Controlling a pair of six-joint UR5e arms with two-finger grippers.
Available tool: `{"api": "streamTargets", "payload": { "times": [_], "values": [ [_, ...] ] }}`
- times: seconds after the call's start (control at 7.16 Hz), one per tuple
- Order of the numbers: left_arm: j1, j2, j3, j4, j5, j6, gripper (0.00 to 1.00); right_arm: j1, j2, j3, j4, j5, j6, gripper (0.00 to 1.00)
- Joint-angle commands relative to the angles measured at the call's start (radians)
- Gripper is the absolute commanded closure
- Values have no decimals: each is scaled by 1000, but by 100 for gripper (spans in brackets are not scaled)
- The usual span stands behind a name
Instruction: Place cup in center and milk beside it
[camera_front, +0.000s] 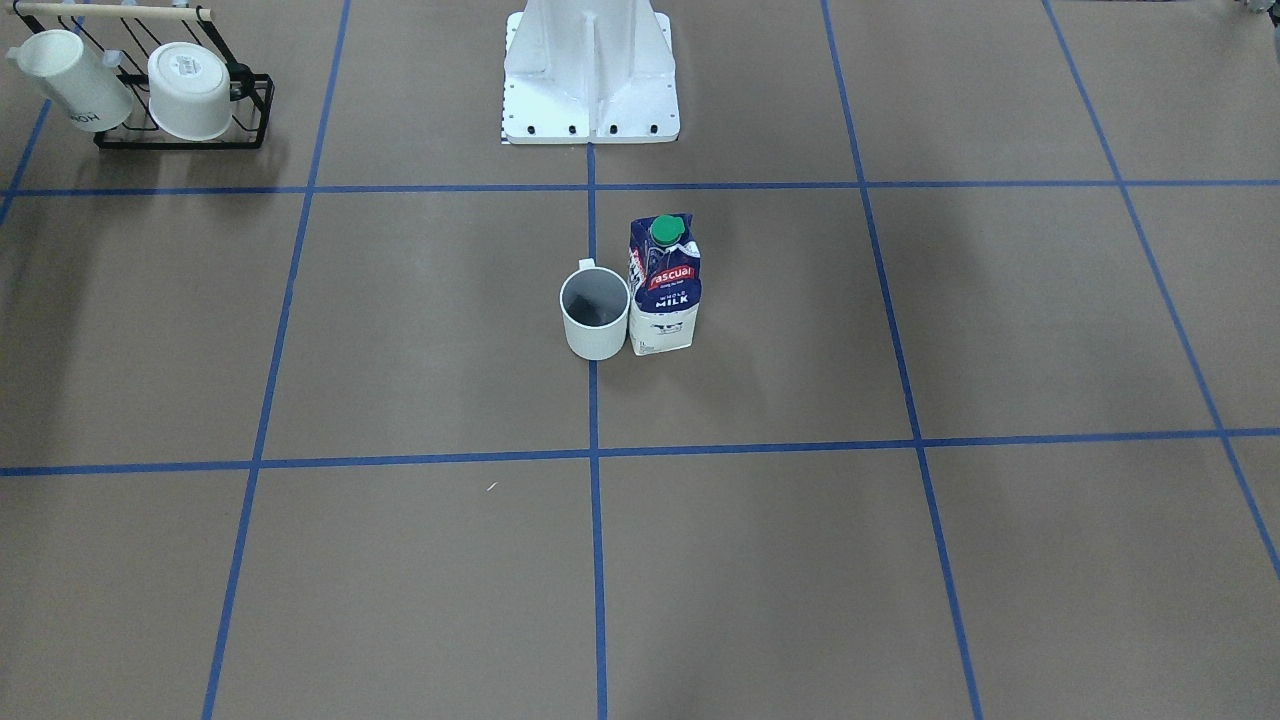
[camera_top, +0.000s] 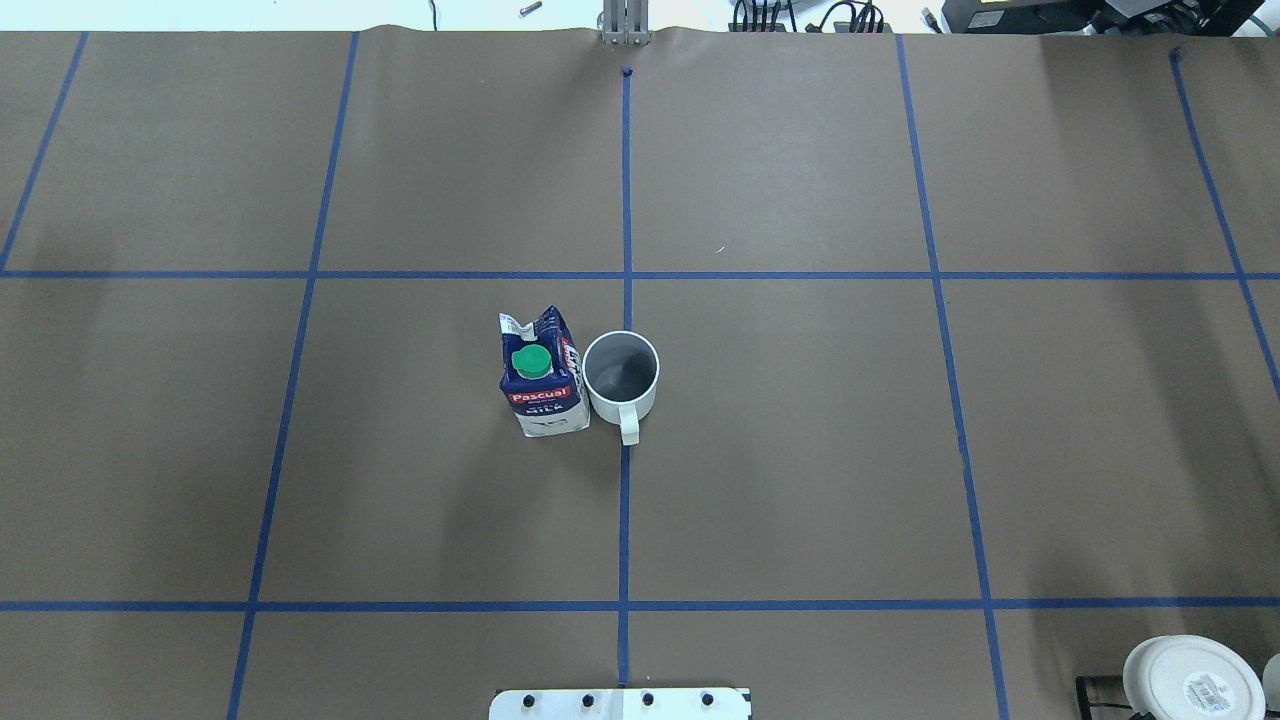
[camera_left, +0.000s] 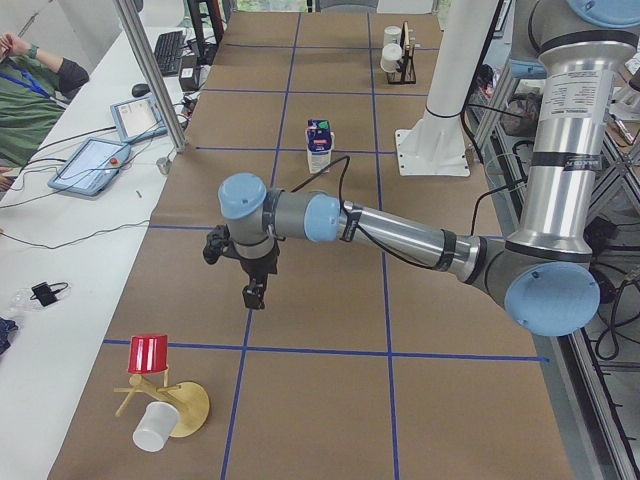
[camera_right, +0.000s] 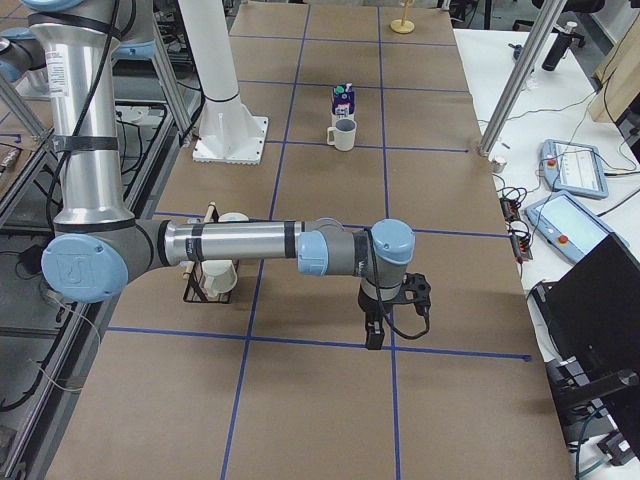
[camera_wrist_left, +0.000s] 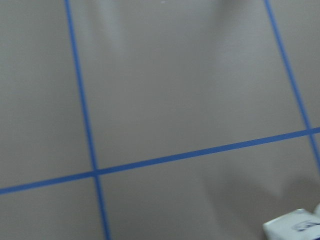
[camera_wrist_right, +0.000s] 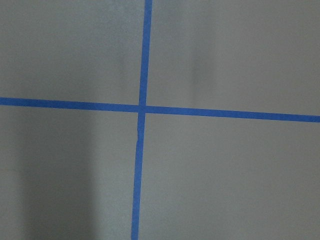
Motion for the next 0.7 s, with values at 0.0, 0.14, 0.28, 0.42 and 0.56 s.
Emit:
{"api": "streamTargets", "payload": {
  "times": [0.0,0.14,0.28,0.42,0.56],
  "values": [
    [-133,44,91,-12,-3,104,1,0,-11,-3,0,0,1,0],
    [-145,66,88,-10,-3,95,1,0,-11,-3,0,0,2,0],
    [-144,76,55,-9,0,87,1,0,-11,-3,0,0,4,0],
    [-144,82,30,-12,-4,90,1,0,-10,-3,0,0,4,0],
    [-144,84,-5,-12,-3,90,1,0,-11,-3,0,0,4,0]
  ]
}}
